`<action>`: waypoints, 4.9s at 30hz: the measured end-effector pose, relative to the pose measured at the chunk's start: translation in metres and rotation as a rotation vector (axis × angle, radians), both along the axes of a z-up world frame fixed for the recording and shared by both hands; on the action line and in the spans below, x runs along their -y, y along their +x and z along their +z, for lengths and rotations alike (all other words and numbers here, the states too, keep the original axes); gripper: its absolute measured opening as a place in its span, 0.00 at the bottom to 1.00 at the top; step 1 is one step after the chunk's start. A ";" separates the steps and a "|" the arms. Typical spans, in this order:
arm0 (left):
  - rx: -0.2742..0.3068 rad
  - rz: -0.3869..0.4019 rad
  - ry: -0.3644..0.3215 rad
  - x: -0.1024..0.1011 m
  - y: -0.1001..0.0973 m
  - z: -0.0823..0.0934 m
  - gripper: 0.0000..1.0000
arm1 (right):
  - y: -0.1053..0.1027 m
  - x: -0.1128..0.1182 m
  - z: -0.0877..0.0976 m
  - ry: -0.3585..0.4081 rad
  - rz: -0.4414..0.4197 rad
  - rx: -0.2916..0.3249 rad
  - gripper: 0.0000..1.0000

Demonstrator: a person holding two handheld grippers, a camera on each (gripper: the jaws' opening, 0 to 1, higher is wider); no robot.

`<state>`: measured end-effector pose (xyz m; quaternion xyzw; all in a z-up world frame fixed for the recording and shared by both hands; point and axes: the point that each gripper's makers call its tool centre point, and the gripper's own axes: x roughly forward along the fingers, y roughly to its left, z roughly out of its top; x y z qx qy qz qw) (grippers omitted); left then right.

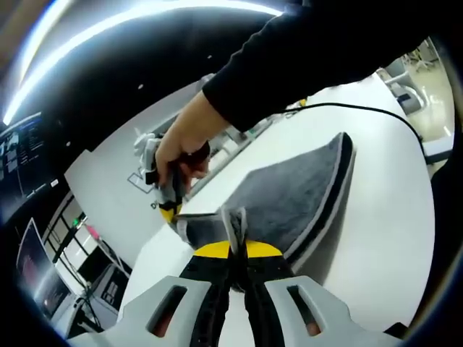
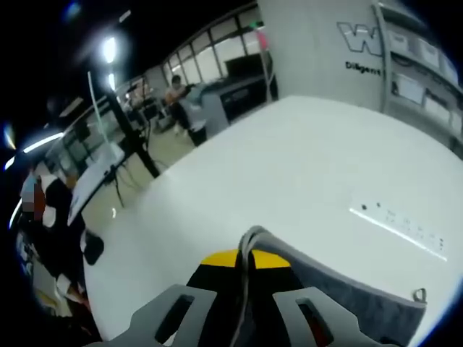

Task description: Open the folded towel by lifting each exposed corner and separating the folded layers until the towel lies flat within the target outline without major curled edges

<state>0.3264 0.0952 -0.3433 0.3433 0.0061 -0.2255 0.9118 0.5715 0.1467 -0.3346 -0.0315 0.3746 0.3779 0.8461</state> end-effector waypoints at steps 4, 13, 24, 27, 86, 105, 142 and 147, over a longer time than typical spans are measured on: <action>-0.003 0.018 0.006 -0.011 0.003 -0.001 0.04 | 0.000 -0.009 -0.002 -0.009 0.000 0.003 0.00; -0.017 0.055 0.003 -0.030 0.005 -0.006 0.04 | -0.001 -0.034 -0.005 -0.030 0.016 0.008 0.00; -0.039 0.076 0.001 -0.043 0.005 -0.014 0.04 | 0.005 -0.055 -0.017 -0.090 0.032 0.030 0.00; -0.044 0.072 -0.004 -0.042 0.005 -0.015 0.04 | 0.007 -0.061 -0.019 -0.091 0.041 0.029 0.00; 0.133 0.213 0.020 -0.096 0.004 0.008 0.30 | -0.005 -0.141 -0.043 -0.035 0.179 0.051 0.39; -0.004 0.267 -0.013 -0.112 0.016 -0.018 0.63 | -0.046 -0.155 -0.041 -0.043 0.449 0.114 0.93; -0.111 0.157 -0.346 -0.097 0.009 0.000 0.97 | -0.053 -0.115 0.019 -0.080 0.600 0.275 0.91; -0.119 0.147 -0.374 -0.095 0.007 0.002 0.97 | -0.057 -0.100 0.037 -0.122 0.628 0.322 0.91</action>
